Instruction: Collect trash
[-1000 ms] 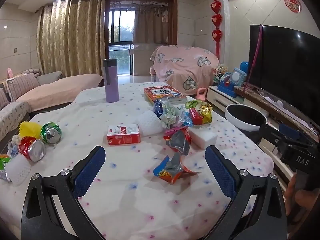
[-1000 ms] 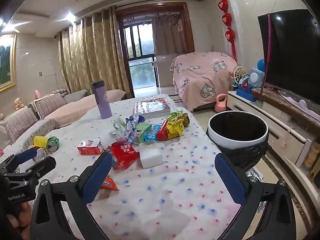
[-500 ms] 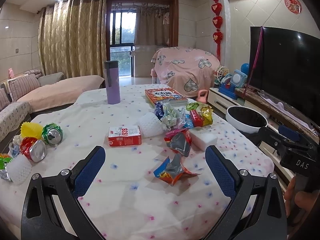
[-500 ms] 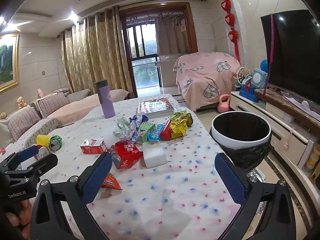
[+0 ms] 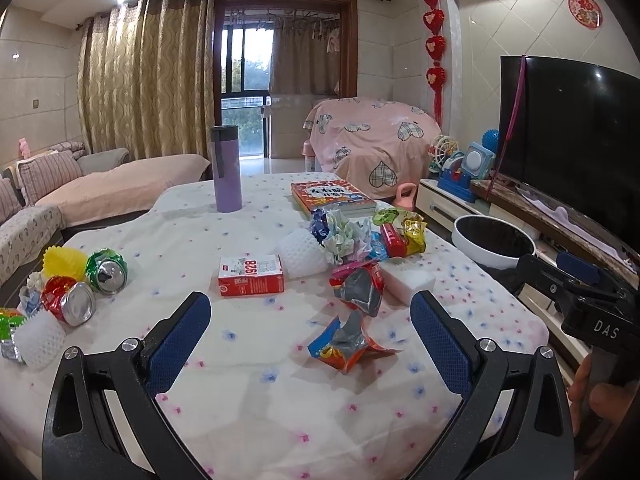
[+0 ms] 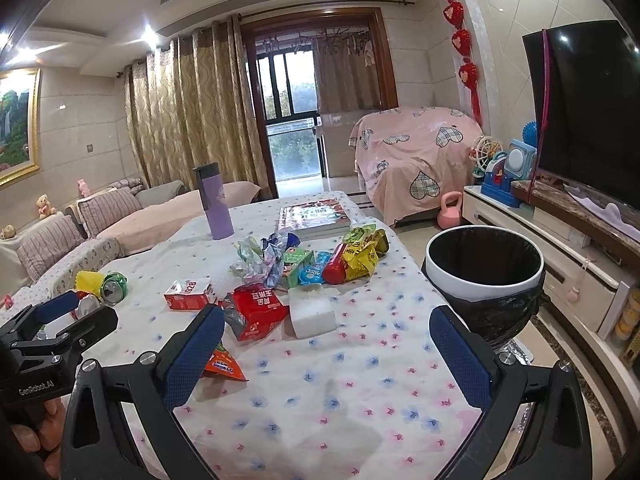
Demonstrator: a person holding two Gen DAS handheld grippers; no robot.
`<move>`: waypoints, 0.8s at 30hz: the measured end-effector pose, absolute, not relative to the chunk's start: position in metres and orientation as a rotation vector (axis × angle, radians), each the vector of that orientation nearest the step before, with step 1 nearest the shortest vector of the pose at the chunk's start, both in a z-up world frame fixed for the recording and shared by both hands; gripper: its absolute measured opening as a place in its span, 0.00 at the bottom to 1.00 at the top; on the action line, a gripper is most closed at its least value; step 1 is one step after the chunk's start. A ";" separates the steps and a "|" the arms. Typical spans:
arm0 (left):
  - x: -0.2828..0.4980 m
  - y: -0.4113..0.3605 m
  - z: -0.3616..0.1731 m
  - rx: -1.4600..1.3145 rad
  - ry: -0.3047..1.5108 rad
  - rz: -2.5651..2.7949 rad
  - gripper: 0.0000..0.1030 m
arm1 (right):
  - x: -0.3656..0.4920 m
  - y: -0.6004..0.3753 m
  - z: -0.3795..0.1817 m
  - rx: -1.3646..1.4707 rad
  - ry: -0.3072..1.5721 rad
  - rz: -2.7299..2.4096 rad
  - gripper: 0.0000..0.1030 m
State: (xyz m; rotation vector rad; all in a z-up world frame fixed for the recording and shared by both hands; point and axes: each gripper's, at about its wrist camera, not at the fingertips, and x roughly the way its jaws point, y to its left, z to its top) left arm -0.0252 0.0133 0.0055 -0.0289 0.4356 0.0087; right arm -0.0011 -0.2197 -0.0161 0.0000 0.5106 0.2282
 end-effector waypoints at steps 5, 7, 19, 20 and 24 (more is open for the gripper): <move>-0.026 0.013 0.006 -0.030 0.437 0.008 0.99 | -0.001 -0.221 -0.016 0.004 0.511 0.230 1.00; -0.025 0.013 0.006 -0.029 0.437 0.010 0.99 | -0.001 -0.222 -0.016 0.006 0.513 0.230 1.00; -0.025 0.013 0.005 -0.028 0.439 0.009 0.99 | 0.000 -0.223 -0.018 0.015 0.519 0.239 1.00; -0.025 0.013 0.004 -0.029 0.439 0.008 0.99 | 0.000 -0.224 -0.018 0.014 0.519 0.239 1.00; -0.024 0.014 0.002 -0.034 0.447 0.004 0.99 | 0.000 -0.223 -0.019 0.014 0.520 0.239 1.00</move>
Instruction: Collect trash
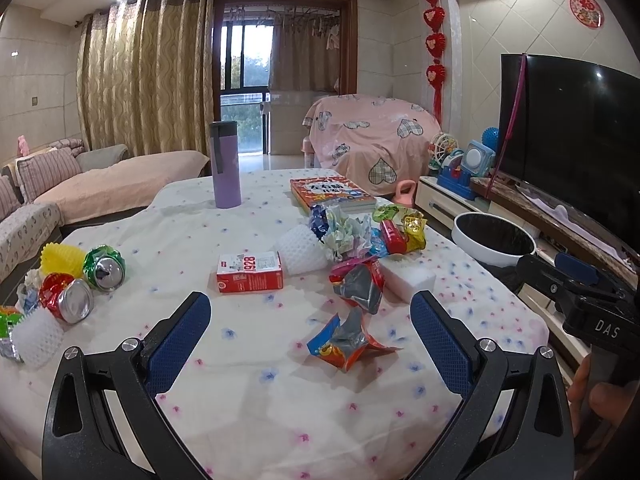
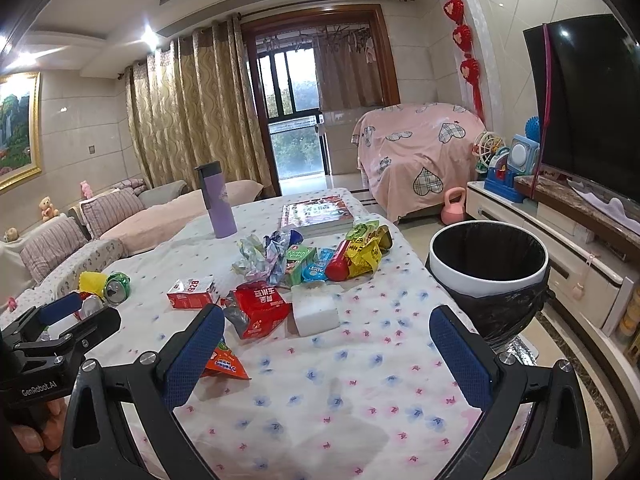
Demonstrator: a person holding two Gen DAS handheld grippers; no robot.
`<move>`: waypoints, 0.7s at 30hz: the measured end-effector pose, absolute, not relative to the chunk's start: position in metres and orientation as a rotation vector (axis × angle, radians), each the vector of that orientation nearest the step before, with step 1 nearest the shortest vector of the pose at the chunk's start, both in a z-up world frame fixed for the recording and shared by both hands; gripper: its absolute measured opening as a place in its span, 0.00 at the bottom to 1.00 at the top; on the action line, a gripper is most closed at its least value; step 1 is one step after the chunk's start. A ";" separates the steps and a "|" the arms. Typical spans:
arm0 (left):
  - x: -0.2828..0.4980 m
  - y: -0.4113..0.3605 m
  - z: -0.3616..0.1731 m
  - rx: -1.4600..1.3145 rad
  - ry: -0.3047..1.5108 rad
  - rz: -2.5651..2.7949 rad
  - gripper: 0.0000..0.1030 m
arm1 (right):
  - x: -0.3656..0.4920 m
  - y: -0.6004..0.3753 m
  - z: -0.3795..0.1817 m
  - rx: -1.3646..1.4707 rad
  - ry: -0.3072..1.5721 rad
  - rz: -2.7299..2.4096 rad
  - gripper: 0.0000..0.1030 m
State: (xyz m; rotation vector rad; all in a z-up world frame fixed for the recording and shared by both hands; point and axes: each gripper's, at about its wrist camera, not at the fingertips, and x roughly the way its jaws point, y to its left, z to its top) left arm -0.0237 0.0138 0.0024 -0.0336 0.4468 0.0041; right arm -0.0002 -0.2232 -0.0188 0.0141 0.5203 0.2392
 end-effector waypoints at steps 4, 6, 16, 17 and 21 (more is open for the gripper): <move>-0.022 0.014 -0.001 -0.038 0.460 -0.003 0.99 | 0.000 -0.223 -0.019 0.015 0.523 0.240 1.00; -0.020 0.016 -0.002 -0.050 0.468 -0.010 0.99 | 0.001 -0.223 -0.021 0.019 0.530 0.244 1.00; -0.001 0.021 -0.023 -0.083 0.591 -0.065 0.99 | 0.022 -0.224 -0.037 0.042 0.619 0.299 1.00; 0.000 0.022 -0.026 -0.084 0.602 -0.068 0.99 | 0.025 -0.224 -0.038 0.042 0.630 0.302 1.00; 0.011 0.022 -0.039 -0.093 0.661 -0.078 0.97 | 0.040 -0.223 -0.048 0.050 0.683 0.324 1.00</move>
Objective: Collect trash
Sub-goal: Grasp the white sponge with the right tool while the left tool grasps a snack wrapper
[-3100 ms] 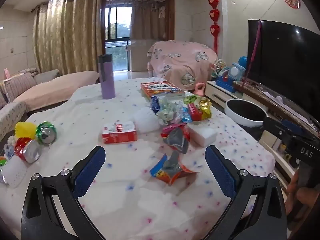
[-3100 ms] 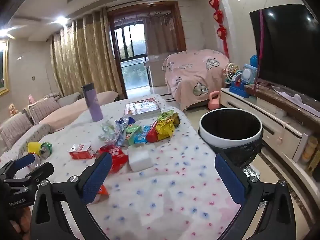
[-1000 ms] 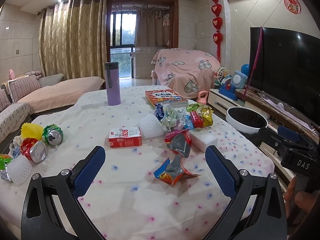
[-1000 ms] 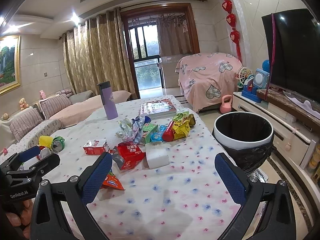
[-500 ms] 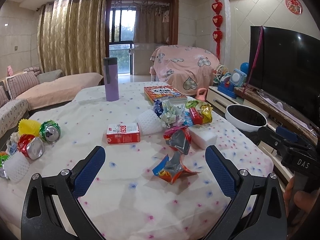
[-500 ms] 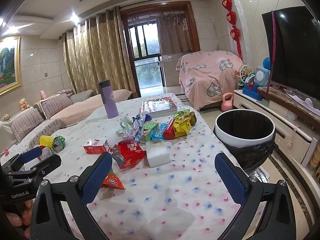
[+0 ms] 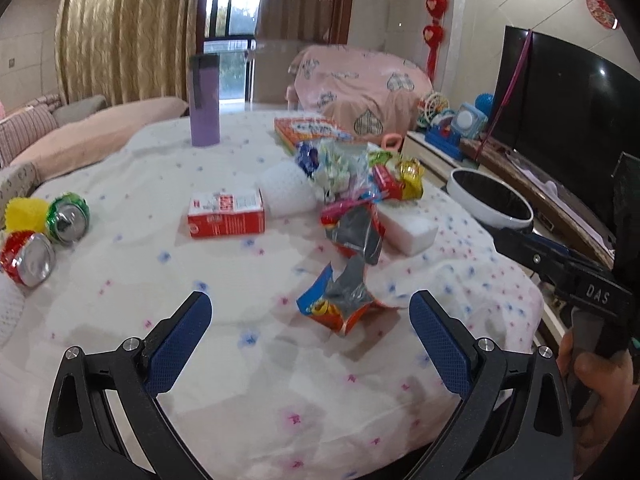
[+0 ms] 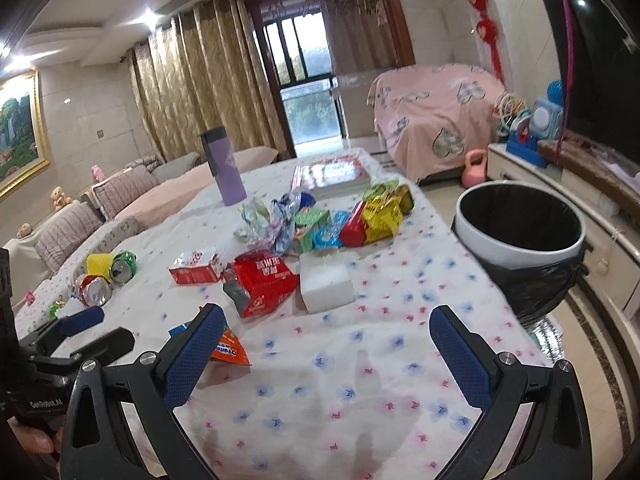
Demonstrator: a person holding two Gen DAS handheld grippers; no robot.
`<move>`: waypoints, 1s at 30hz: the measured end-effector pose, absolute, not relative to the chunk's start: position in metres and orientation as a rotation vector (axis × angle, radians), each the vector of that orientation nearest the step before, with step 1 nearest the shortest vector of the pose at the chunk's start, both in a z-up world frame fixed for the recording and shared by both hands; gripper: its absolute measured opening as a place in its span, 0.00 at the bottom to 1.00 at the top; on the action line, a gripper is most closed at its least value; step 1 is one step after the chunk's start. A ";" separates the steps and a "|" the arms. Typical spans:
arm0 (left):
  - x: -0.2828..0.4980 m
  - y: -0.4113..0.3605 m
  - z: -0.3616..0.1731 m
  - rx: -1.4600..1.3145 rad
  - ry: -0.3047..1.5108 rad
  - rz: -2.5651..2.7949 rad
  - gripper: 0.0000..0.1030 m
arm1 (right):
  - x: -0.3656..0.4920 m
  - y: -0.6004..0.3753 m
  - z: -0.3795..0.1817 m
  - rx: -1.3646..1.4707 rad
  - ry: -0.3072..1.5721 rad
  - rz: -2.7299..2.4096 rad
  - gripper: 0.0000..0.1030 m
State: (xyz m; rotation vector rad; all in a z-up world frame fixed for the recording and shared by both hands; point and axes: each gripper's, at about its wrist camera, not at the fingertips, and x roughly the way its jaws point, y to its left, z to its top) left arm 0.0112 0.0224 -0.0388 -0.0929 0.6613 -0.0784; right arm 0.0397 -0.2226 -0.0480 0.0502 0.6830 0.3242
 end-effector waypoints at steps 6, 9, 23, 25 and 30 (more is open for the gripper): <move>0.034 0.027 -0.061 -0.119 0.762 -0.091 0.87 | 0.064 -0.217 -0.065 0.044 0.754 0.356 0.98; 0.047 0.034 -0.071 -0.169 0.815 -0.100 0.83 | 0.077 -0.214 -0.074 0.046 0.790 0.364 0.93; 0.075 0.032 -0.086 -0.234 0.901 -0.185 0.63 | 0.141 -0.185 -0.113 -0.037 0.934 0.386 0.61; 0.079 0.030 -0.084 -0.245 0.897 -0.212 0.63 | 0.145 -0.185 -0.118 -0.031 0.956 0.392 0.49; 0.092 0.019 -0.081 -0.269 0.908 -0.282 0.46 | 0.139 -0.194 -0.116 0.004 0.941 0.406 0.48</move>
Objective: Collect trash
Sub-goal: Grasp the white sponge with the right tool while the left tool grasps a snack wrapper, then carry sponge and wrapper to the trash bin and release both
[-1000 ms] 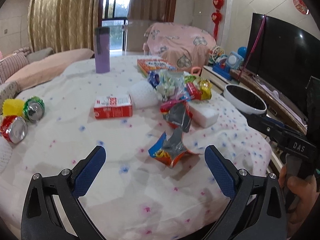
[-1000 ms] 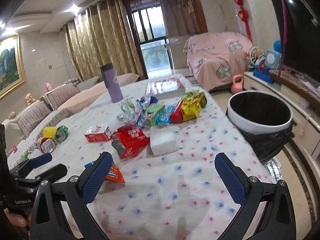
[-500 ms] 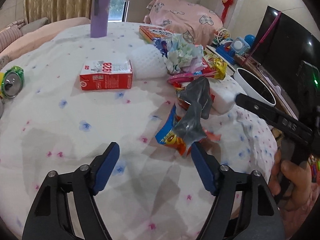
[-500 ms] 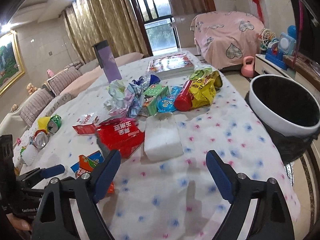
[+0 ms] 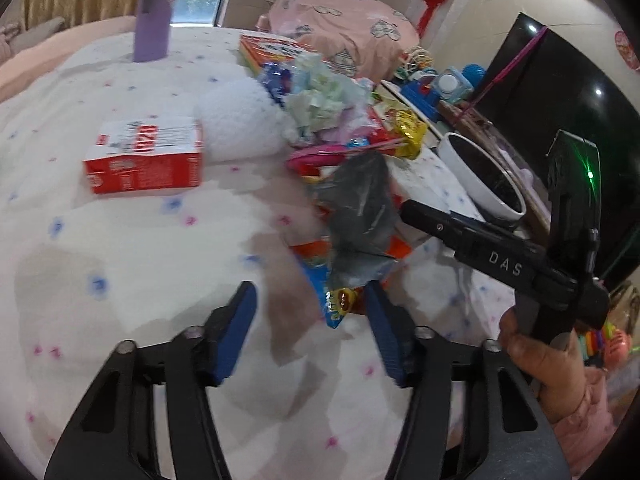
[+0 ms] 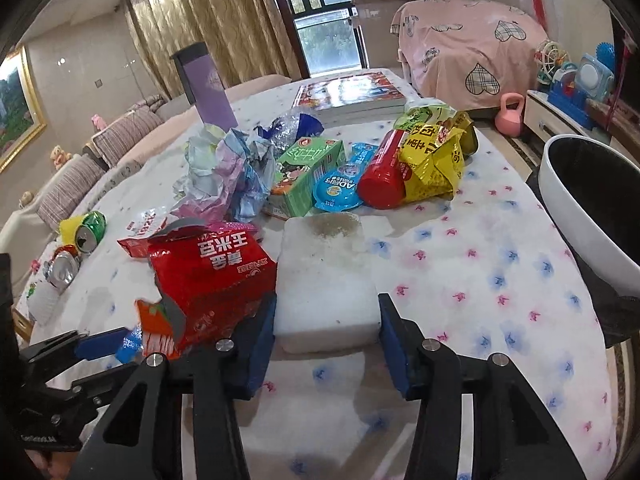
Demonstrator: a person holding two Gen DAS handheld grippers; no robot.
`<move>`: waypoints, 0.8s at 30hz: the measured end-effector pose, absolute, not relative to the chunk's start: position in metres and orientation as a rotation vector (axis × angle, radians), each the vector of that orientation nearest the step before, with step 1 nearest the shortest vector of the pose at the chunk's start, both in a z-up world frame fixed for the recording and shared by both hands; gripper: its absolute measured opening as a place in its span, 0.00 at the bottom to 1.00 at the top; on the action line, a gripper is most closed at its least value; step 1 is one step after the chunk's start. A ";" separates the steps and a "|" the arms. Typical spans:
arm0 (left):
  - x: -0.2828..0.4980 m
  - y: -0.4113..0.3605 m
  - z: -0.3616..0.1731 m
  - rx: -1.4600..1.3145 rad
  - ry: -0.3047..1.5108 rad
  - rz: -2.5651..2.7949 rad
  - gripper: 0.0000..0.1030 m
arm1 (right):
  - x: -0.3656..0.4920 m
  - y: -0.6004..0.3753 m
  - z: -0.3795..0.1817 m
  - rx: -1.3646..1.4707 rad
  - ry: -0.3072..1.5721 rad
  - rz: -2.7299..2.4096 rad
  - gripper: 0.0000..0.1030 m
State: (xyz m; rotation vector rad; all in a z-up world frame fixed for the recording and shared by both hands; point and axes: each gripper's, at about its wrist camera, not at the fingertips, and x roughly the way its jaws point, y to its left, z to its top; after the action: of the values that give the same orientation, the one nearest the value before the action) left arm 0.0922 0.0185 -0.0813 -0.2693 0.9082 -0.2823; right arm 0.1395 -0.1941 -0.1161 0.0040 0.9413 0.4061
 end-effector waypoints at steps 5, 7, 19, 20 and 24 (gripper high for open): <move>0.102 0.005 -0.083 -0.236 0.912 -0.323 0.07 | 0.134 -0.204 -0.106 0.035 0.915 0.398 0.47; 0.101 -0.002 -0.080 -0.207 0.901 -0.320 0.04 | 0.132 -0.211 -0.102 0.047 0.902 0.389 0.47; 0.085 -0.050 -0.053 -0.101 0.835 -0.449 0.02 | 0.104 -0.264 -0.077 0.116 0.850 0.313 0.47; 0.088 -0.053 -0.051 -0.098 0.835 -0.454 0.02 | 0.103 -0.268 -0.076 0.122 0.847 0.305 0.47; 0.096 -0.071 -0.046 -0.076 0.821 -0.474 0.02 | 0.098 -0.289 -0.071 0.146 0.831 0.265 0.47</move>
State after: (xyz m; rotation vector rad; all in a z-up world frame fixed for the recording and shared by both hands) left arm 0.0957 -0.0706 -0.0456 -0.0759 0.8212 -0.4738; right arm 0.0985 -0.2887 -0.0707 0.1462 0.8306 0.2646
